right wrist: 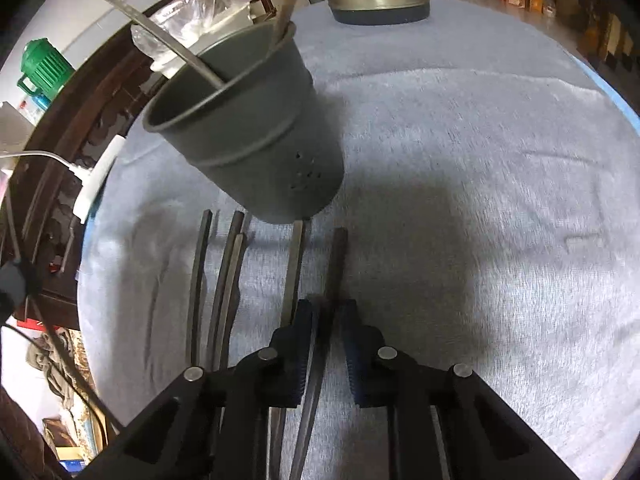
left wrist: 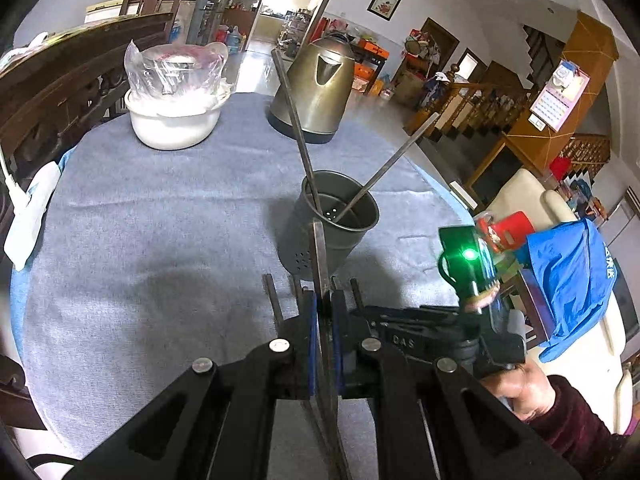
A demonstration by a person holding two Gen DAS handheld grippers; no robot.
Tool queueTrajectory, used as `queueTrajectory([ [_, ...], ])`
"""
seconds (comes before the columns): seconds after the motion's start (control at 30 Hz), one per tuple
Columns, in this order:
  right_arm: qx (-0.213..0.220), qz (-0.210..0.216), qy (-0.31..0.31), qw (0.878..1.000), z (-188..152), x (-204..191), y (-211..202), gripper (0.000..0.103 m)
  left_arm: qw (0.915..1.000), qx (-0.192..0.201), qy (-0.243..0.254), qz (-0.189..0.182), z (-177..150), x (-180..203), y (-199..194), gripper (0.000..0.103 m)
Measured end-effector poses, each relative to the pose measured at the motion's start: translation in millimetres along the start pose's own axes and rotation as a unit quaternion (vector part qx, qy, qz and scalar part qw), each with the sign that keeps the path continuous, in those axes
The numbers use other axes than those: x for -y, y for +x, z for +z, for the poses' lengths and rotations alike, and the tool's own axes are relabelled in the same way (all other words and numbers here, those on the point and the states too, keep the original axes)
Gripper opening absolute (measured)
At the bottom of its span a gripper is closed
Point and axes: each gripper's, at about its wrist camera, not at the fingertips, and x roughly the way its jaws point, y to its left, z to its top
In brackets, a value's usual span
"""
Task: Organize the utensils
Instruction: 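Lift the second utensil with the right gripper over the grey cup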
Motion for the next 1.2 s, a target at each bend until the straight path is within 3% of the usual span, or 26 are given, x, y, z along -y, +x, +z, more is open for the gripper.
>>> queueTrajectory([
  [0.17,-0.001,0.004,-0.009,1.0,6,0,1,0.009,1.0,0.002,0.005,0.002,3,3,-3,0.007],
  [0.47,0.114,0.037,-0.04,0.992,-8,3,-77,0.007,0.9994,0.033,0.012,-0.001,12,13,-27,0.006],
  [0.63,0.203,0.065,-0.038,0.976,-15,-2,-119,0.007,0.9979,0.061,0.023,-0.005,20,25,-43,0.006],
  [0.87,0.319,0.099,-0.018,0.942,-14,0,-169,0.007,0.9942,0.102,0.033,-0.006,38,39,-62,0.005],
  [1.03,0.359,0.105,-0.012,0.927,-5,-6,-188,0.007,0.9929,0.106,0.053,0.011,53,46,-63,0.005],
  [1.2,0.358,0.108,-0.006,0.927,-3,-6,-188,0.007,0.9972,0.074,0.006,0.006,51,10,-38,0.005],
])
